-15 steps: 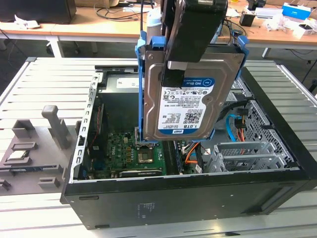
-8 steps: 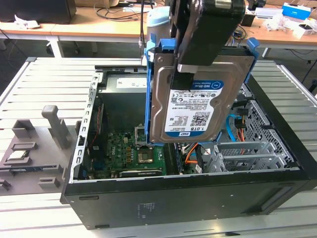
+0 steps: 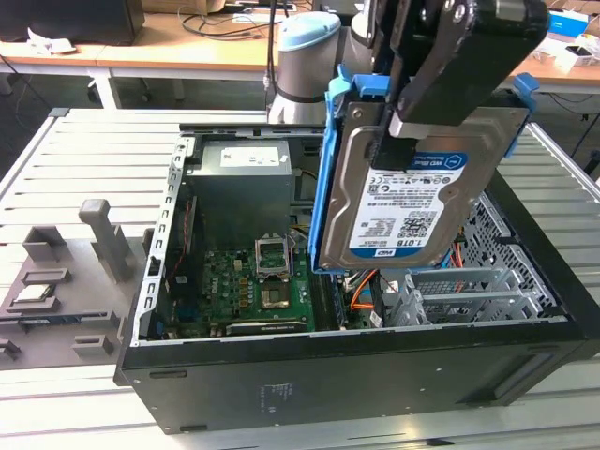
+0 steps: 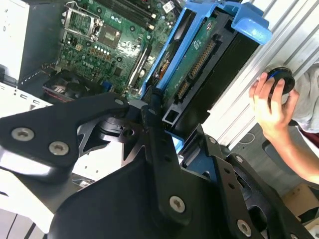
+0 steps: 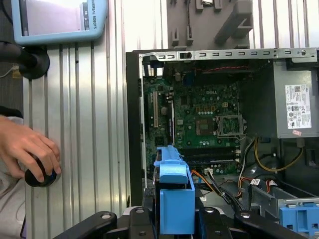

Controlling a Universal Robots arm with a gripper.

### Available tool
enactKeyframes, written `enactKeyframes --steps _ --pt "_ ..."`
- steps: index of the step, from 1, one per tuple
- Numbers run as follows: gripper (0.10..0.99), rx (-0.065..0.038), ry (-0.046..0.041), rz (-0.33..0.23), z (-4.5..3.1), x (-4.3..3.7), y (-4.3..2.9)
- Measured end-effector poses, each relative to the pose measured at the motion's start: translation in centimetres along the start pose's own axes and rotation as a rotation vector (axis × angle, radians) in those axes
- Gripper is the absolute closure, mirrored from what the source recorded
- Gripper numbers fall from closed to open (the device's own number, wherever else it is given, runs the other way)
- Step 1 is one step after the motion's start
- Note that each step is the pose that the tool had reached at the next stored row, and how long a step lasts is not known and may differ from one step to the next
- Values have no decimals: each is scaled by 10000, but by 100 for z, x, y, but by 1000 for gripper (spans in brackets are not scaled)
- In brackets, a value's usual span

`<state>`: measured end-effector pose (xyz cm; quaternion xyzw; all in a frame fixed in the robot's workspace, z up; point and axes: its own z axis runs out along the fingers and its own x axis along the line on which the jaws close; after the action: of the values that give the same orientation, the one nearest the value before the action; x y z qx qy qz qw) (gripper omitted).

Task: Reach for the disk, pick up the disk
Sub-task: 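Pick up the disk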

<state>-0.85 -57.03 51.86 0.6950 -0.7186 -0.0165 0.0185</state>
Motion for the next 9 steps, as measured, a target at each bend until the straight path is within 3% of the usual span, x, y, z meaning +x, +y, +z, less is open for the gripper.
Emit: enactKeyframes --steps 2,9 --pt "722 -11 -1 -1 -3 -3 -81" --pt "722 -34 0 0 -12 -12 -251"
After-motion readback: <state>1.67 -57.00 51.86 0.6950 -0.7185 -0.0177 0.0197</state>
